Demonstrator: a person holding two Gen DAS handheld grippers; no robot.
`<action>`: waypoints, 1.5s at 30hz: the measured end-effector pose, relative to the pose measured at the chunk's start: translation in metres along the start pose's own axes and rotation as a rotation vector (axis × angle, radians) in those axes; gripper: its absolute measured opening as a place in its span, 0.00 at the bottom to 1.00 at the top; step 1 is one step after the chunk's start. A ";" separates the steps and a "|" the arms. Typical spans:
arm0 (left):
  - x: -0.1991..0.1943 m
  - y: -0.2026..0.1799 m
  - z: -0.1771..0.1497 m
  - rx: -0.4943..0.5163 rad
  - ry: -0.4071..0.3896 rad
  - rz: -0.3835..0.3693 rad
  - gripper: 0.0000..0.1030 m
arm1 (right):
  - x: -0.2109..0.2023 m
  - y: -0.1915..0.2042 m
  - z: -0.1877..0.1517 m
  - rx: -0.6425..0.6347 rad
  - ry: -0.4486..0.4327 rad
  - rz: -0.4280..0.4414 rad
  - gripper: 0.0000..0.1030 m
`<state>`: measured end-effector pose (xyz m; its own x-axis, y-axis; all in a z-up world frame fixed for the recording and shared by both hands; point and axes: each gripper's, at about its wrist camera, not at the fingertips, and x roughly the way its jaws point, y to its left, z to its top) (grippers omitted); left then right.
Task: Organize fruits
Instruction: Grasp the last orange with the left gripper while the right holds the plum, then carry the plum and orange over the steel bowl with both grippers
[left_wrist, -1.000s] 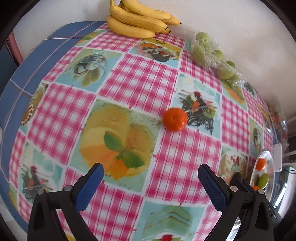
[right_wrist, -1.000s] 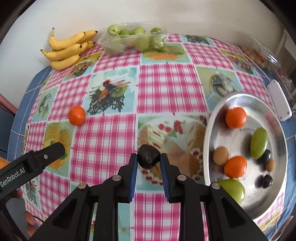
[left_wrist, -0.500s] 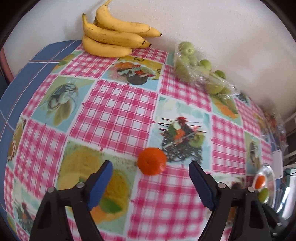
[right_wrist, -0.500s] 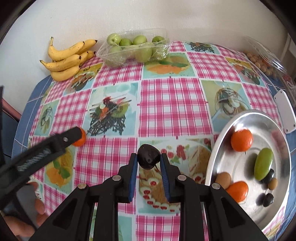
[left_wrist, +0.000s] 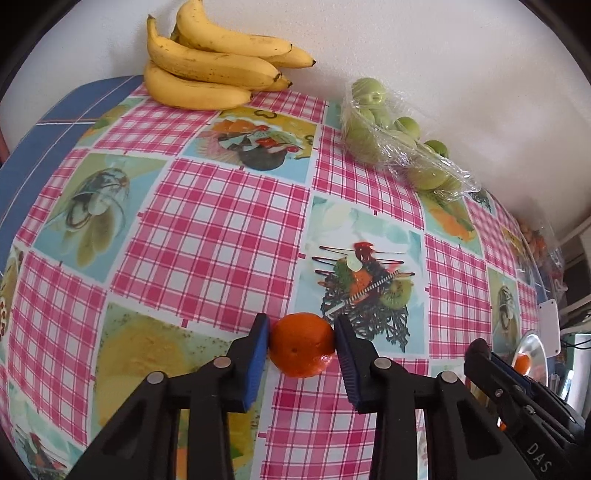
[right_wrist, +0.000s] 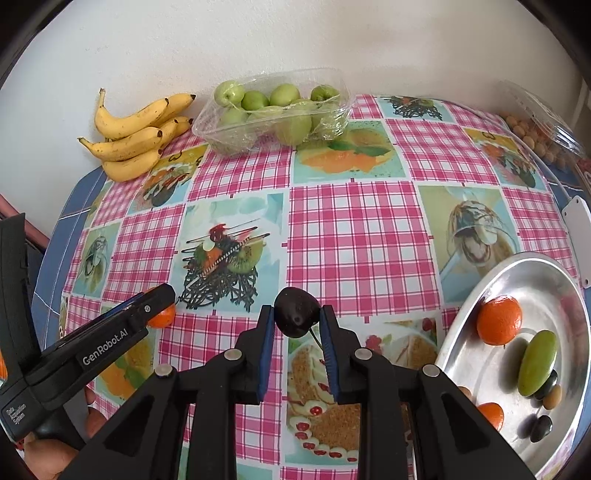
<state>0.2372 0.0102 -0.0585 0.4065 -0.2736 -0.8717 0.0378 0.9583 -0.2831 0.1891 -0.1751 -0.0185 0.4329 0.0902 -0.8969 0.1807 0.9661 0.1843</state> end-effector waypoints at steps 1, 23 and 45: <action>-0.001 0.000 0.000 -0.002 -0.001 0.000 0.37 | 0.000 0.000 0.000 -0.002 0.003 0.000 0.25; -0.088 -0.043 -0.028 0.012 -0.033 -0.042 0.37 | -0.056 -0.021 -0.037 0.027 0.022 -0.038 0.25; -0.070 -0.171 -0.116 0.224 0.105 -0.181 0.37 | -0.094 -0.133 -0.095 0.194 0.062 -0.127 0.25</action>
<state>0.0962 -0.1438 0.0044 0.2790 -0.4370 -0.8551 0.3061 0.8845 -0.3522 0.0404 -0.2891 0.0033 0.3415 -0.0084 -0.9398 0.3992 0.9066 0.1369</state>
